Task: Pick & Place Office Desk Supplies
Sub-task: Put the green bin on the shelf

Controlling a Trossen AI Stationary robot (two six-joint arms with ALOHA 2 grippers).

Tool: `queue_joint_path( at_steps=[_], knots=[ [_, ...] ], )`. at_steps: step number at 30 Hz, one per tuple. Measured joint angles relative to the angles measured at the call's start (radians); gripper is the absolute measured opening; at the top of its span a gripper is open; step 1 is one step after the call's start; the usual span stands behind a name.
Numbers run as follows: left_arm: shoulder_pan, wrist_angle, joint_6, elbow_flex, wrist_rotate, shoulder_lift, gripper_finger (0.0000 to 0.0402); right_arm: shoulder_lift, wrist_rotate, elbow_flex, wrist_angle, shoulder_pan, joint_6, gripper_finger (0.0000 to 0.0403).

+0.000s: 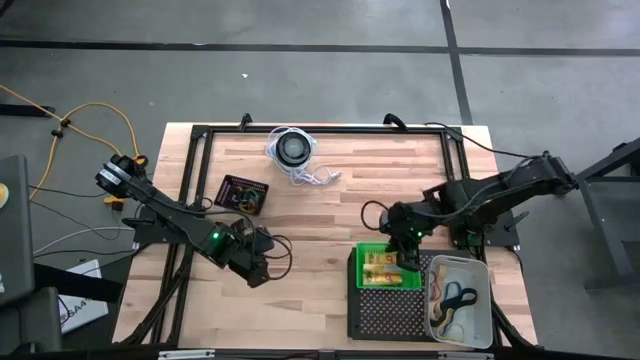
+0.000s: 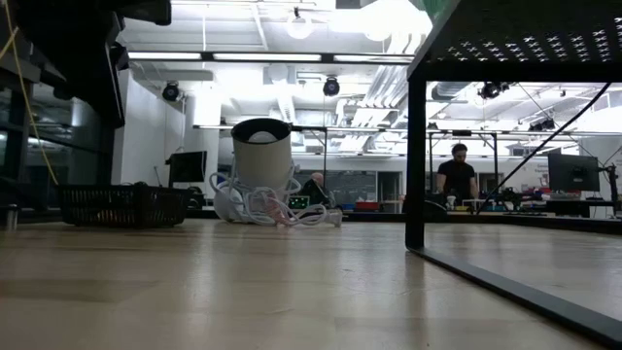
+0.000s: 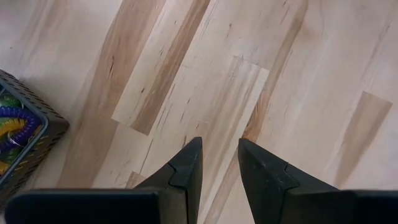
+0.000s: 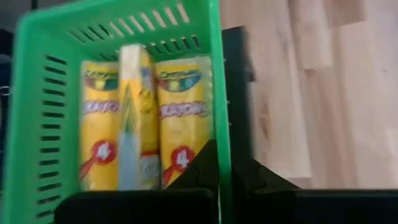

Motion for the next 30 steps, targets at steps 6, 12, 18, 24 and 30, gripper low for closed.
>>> queue_joint_path(
  at_steps=[6,12,18,24,30],
  knots=[
    [0.000,0.030,0.000,0.000,0.000,0.000,0.0097,-0.014,0.050,-0.020,0.008,0.060,0.001,0.0002],
    [0.000,0.069,0.000,0.001,0.000,0.000,0.0097,-0.014,0.092,-0.020,0.007,0.077,0.001,0.0002],
    [0.000,0.113,0.000,0.001,0.001,0.000,0.0097,-0.003,0.091,-0.020,0.007,0.074,0.004,0.0002],
    [0.000,0.176,0.000,0.001,0.001,0.000,0.0097,0.014,0.091,-0.020,0.004,0.074,0.011,0.0002],
    [0.000,0.248,0.000,0.001,0.001,0.000,0.0097,0.014,0.090,-0.020,0.002,0.075,0.012,0.0002]
  ],
)
